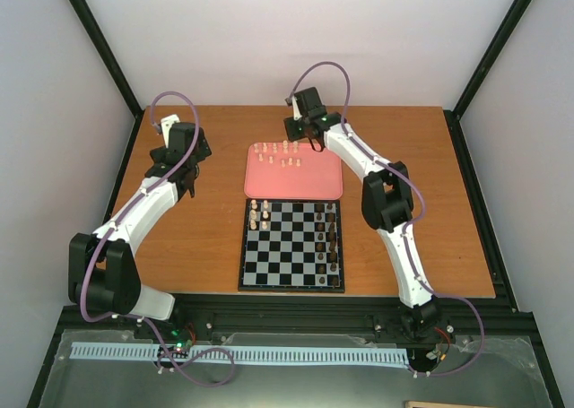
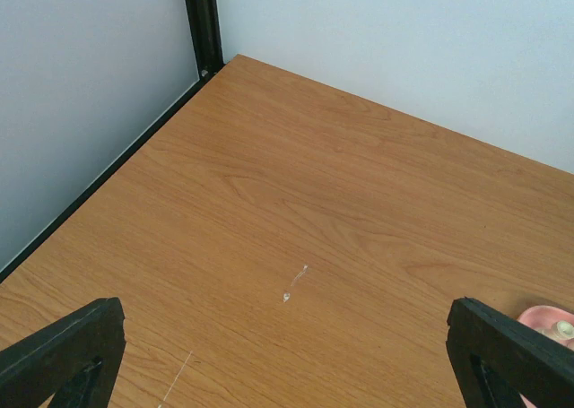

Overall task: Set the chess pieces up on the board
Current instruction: Pick up the chess piece from the storage box.

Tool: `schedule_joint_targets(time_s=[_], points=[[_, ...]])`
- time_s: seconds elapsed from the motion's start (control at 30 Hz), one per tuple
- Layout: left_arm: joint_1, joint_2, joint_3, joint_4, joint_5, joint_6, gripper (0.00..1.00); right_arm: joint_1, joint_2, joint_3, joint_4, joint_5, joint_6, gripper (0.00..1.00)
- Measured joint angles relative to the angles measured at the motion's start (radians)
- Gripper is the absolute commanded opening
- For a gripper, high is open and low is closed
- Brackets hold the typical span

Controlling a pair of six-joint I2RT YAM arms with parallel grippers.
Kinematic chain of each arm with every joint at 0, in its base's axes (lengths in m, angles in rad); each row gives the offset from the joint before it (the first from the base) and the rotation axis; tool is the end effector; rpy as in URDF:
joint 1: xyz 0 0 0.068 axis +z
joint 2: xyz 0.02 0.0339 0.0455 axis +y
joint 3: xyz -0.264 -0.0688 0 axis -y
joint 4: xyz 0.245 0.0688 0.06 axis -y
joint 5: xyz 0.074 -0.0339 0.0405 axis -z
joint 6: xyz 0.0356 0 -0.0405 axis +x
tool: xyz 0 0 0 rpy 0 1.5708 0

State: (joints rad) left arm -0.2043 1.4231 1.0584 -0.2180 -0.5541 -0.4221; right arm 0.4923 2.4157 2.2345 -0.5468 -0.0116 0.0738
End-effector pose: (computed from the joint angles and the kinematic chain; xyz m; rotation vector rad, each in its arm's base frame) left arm 0.3157 -0.0463 0.2859 -0.5325 1.9947 0.2134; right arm 0.4854 0.2608 0.2307 -0.4874 2.2660 0.3031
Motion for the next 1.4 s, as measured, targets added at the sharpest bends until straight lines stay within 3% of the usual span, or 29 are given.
schedule_joint_targets(time_s=[0.67, 1.4], points=[[-0.006, 0.016, 0.013, 0.000, 0.000, 0.000, 1.00, 0.000, 0.055, -0.095, 0.002, 0.008, 0.026, 0.48], [-0.012, 0.019, 0.015, 0.000, -0.004, 0.002, 1.00, -0.027, 0.137, -0.002, -0.003, 0.002, 0.039, 0.40]])
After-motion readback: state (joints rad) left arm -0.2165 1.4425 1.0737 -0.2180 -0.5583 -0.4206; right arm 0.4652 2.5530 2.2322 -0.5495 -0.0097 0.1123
